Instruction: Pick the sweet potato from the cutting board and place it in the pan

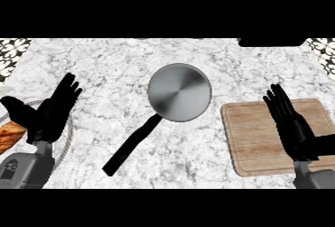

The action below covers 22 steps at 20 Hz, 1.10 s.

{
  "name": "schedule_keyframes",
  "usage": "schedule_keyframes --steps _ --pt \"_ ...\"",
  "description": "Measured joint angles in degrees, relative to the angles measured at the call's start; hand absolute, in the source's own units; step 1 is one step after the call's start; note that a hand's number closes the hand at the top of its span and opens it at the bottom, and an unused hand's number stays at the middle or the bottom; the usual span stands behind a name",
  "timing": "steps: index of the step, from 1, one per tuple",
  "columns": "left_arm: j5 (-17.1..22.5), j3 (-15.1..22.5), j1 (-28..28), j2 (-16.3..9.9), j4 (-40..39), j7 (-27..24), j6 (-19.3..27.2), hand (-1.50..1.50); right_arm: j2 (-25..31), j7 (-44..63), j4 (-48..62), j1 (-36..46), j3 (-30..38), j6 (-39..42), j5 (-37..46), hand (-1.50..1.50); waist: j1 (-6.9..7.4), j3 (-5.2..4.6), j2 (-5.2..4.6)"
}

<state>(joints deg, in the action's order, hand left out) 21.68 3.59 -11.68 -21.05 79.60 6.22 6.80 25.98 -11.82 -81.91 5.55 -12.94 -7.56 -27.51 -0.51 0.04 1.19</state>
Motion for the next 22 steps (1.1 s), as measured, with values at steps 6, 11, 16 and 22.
schedule_keyframes --steps 6,11,16,22 --pt "-8.0 3.2 3.5 -4.2 2.9 -0.1 1.6 0.00 7.2 4.2 2.7 5.9 5.4 -11.1 8.7 -1.50 1.46 -0.10 -0.81" --pt "-11.7 4.6 6.5 -6.0 2.7 -0.2 2.9 0.00 15.1 11.0 8.3 2.8 10.0 -26.3 18.5 -1.50 -0.61 -0.57 -0.74" --pt "-14.5 6.3 9.9 -6.0 4.2 -0.8 4.4 0.00 22.2 23.6 7.0 -3.5 7.3 -34.0 27.6 -1.50 -0.94 -0.63 -0.60" --pt "-16.4 7.8 12.0 -5.5 6.2 -1.0 5.4 0.00 34.3 42.0 0.0 -6.2 0.7 -27.3 35.9 -1.50 0.07 -0.66 -0.71"
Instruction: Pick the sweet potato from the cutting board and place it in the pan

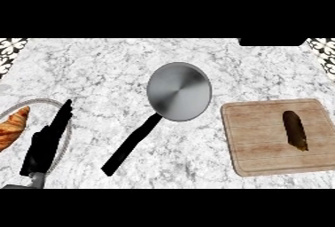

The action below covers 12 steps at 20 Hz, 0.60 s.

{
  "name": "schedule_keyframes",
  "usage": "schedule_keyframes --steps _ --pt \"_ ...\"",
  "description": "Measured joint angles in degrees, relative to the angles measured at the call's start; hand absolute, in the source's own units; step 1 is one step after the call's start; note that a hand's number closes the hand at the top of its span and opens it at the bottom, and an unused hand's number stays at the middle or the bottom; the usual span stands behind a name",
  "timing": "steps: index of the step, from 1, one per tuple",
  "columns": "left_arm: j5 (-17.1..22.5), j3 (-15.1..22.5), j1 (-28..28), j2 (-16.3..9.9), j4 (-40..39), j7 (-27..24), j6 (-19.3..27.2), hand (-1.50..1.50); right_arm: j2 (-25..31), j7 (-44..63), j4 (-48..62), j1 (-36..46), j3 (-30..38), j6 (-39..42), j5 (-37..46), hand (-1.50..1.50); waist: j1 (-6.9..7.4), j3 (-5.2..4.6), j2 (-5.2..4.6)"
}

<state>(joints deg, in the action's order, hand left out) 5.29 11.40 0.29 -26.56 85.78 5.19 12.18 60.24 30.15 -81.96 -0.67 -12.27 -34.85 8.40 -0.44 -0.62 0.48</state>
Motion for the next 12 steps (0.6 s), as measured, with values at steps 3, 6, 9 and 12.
schedule_keyframes --steps 3,6,9,12 --pt "-0.8 1.0 0.5 0.6 0.8 0.0 0.2 0.00 4.2 9.9 -6.1 1.7 -3.0 6.8 1.3 -1.50 0.72 0.09 -0.15" --pt "-1.6 1.3 0.7 0.8 1.5 -0.1 0.4 0.00 6.0 18.9 -11.7 5.5 -5.4 14.3 1.0 -1.50 1.42 0.24 -0.33" --pt "-1.6 1.2 0.8 0.7 2.4 0.2 -0.1 0.00 6.2 26.3 -15.3 10.7 -7.4 21.4 -0.3 -1.50 2.15 0.34 -0.51" --pt "-2.1 1.3 0.8 1.3 2.3 0.1 -0.1 0.00 4.3 30.8 -15.0 16.6 -9.6 26.8 -0.3 -1.50 2.56 0.41 -0.69"
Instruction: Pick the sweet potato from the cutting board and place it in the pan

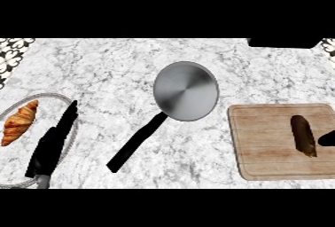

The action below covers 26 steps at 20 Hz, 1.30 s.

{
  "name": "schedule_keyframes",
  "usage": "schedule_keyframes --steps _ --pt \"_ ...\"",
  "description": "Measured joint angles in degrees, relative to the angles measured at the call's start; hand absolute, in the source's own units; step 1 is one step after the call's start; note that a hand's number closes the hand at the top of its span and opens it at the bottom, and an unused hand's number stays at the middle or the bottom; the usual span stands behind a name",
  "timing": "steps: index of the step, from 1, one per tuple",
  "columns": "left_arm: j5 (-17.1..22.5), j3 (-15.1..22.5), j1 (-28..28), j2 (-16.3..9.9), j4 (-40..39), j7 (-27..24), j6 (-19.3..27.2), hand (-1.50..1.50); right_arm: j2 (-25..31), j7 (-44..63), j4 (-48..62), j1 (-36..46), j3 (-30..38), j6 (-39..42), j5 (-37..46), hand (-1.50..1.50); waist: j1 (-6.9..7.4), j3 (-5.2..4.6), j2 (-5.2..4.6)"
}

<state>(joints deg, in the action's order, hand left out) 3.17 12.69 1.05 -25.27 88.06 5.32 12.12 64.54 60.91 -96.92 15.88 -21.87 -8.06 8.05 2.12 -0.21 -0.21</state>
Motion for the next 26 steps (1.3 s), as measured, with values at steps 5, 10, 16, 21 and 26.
schedule_keyframes --steps 5,10,16,21,26 --pt "-0.5 -0.1 -0.6 0.6 0.1 0.4 -0.3 0.00 -4.9 3.8 4.6 7.6 -3.1 5.6 -0.9 -1.50 0.31 0.06 -0.16" --pt "-1.2 -0.1 -0.4 1.2 -0.5 0.0 -0.4 0.00 -9.4 5.0 10.8 12.8 -6.1 9.5 -1.5 -1.50 0.27 0.09 -0.20" --pt "-2.2 0.3 -1.2 2.0 0.0 1.5 0.1 0.00 -13.9 6.6 18.6 16.7 -10.2 13.7 -2.4 -1.50 0.21 0.09 -0.18" --pt "-2.2 0.0 -0.7 2.4 -0.1 1.3 0.0 0.00 -17.2 7.7 24.0 20.1 -12.5 16.2 -3.2 -1.50 -0.11 0.08 -0.07" --pt "-2.5 -0.5 0.4 2.4 0.7 1.0 -0.2 0.00 -20.2 7.4 29.0 22.1 -13.5 17.9 -3.5 -1.50 -0.57 0.12 0.05"
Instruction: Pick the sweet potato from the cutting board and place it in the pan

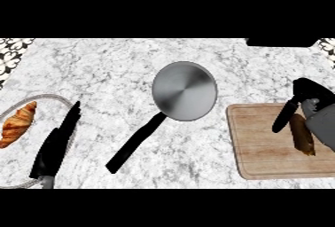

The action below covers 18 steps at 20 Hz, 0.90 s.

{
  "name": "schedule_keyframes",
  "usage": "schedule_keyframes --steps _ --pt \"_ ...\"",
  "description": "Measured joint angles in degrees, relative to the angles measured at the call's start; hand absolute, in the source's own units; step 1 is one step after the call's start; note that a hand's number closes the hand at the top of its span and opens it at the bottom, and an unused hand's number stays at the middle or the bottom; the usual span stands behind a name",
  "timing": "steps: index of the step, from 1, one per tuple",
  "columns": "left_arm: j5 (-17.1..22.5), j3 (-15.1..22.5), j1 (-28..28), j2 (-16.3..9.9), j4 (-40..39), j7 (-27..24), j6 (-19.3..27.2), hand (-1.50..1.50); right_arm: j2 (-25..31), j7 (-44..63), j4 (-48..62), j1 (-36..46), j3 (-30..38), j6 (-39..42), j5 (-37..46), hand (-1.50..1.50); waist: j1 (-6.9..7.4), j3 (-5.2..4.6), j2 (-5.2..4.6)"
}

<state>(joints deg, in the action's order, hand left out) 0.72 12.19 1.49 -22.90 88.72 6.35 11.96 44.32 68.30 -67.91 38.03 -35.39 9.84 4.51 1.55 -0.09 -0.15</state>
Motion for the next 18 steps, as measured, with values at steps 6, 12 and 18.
schedule_keyframes --steps 6,12,18 --pt "0.3 -1.2 0.4 -0.3 0.0 -0.2 -0.7 0.00 -2.4 0.4 5.6 1.1 -1.7 1.0 0.7 -1.50 -0.41 0.00 0.07" --pt "-0.3 -1.2 0.9 0.3 0.8 0.4 -0.6 0.00 -4.4 0.7 9.2 1.1 -2.3 1.0 1.6 -1.50 -0.88 0.02 0.18" --pt "-0.7 -1.6 1.8 0.9 0.9 0.0 -0.7 0.00 -5.2 0.1 11.5 -0.2 -2.5 1.3 1.8 -1.50 -1.22 0.02 0.25"
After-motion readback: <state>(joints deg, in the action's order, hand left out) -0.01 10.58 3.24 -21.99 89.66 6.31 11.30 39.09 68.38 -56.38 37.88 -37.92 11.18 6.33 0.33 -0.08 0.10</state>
